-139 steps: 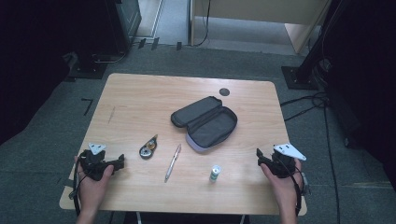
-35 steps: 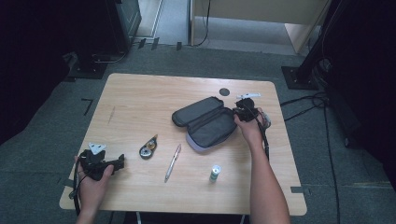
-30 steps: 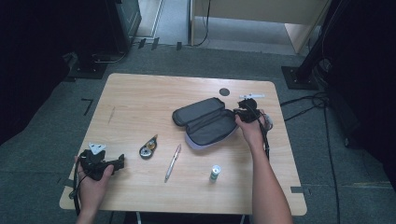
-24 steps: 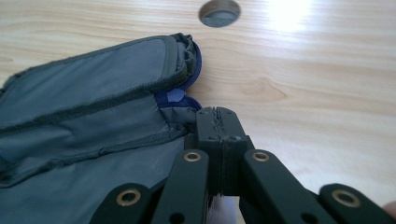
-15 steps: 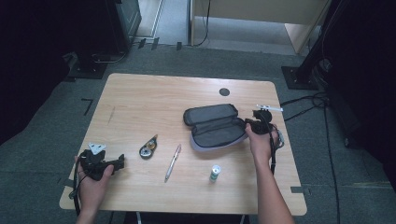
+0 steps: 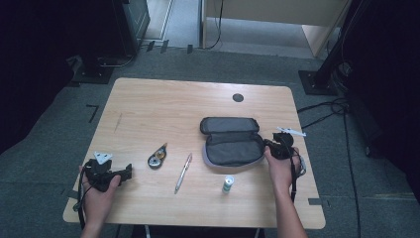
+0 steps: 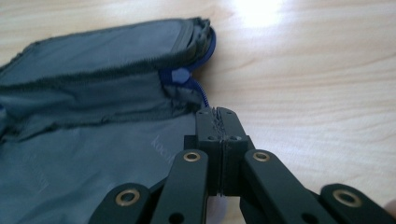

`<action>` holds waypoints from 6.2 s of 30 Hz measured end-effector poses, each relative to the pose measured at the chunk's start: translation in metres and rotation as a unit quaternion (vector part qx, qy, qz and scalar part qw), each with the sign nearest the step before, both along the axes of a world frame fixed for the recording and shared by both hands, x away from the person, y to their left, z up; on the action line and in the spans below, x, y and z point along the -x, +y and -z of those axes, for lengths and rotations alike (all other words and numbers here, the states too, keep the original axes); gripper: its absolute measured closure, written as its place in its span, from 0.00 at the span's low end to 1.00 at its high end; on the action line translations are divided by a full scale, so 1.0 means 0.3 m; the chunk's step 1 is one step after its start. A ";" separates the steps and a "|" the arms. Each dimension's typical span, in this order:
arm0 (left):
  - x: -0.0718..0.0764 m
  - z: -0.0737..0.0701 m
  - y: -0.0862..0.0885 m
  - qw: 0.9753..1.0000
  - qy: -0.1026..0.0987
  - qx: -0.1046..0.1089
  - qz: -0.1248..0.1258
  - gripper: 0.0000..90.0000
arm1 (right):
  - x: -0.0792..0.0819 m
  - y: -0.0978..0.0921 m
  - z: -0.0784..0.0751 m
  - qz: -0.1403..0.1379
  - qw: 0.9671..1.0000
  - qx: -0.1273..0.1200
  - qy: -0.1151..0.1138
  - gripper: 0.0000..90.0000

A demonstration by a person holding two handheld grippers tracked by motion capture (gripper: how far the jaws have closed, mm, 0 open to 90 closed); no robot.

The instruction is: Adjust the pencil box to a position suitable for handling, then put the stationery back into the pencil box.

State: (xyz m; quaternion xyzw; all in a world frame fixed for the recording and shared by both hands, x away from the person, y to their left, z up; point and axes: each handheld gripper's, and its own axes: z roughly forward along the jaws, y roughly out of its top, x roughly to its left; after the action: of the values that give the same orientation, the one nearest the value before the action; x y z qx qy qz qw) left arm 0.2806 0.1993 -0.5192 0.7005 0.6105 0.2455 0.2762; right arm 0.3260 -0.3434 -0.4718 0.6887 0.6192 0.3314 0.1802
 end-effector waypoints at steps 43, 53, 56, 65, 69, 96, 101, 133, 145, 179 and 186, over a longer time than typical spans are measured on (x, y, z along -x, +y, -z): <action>0.000 0.000 0.000 1.000 0.001 -0.001 0.001 0.00 | -0.134 0.057 0.017 -0.006 0.996 -0.068 0.066 0.99; 0.000 -0.001 0.001 1.000 0.002 -0.001 0.002 0.00 | -0.148 0.098 0.037 -0.017 0.995 -0.071 0.066 0.99; 0.000 -0.001 0.001 1.000 0.002 -0.001 0.002 0.00 | -0.150 0.121 0.039 -0.025 0.995 -0.070 0.063 0.99; 0.000 -0.001 0.000 1.000 0.002 -0.002 0.002 0.00 | -0.159 0.189 0.043 -0.048 0.995 -0.075 0.055 0.98; 0.000 -0.001 0.001 1.000 0.002 -0.001 0.002 0.00 | -0.161 0.211 0.053 -0.054 0.994 -0.079 0.052 0.92; 0.000 0.000 0.000 1.000 0.001 -0.001 0.001 0.00 | 0.086 0.174 -0.129 -0.152 0.985 -0.019 -0.083 0.35; 0.000 0.000 0.000 1.000 0.001 -0.001 0.002 0.00 | 0.158 0.173 -0.127 -0.151 0.984 -0.006 -0.091 0.36; 0.001 -0.001 0.001 1.000 0.002 -0.001 0.002 0.00 | 0.407 0.282 -0.195 -0.233 0.961 -0.047 -0.144 0.41; 0.000 -0.001 0.001 1.000 0.002 -0.001 0.002 0.00 | 0.442 0.320 -0.151 -0.254 0.956 -0.049 -0.138 0.43; 0.000 -0.001 0.001 1.000 0.001 -0.001 0.002 0.00 | 0.466 0.374 0.012 -0.231 0.963 0.049 -0.132 0.73; 0.000 0.000 0.000 1.000 0.001 -0.001 0.001 0.00 | 0.460 0.356 -0.016 -0.221 0.965 0.032 -0.141 0.73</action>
State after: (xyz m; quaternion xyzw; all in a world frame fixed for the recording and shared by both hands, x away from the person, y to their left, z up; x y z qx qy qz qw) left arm 0.2805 0.1994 -0.5191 0.7017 0.6097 0.2449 0.2755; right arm 0.1879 -0.2367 -0.4669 0.4752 0.7346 0.4366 0.2098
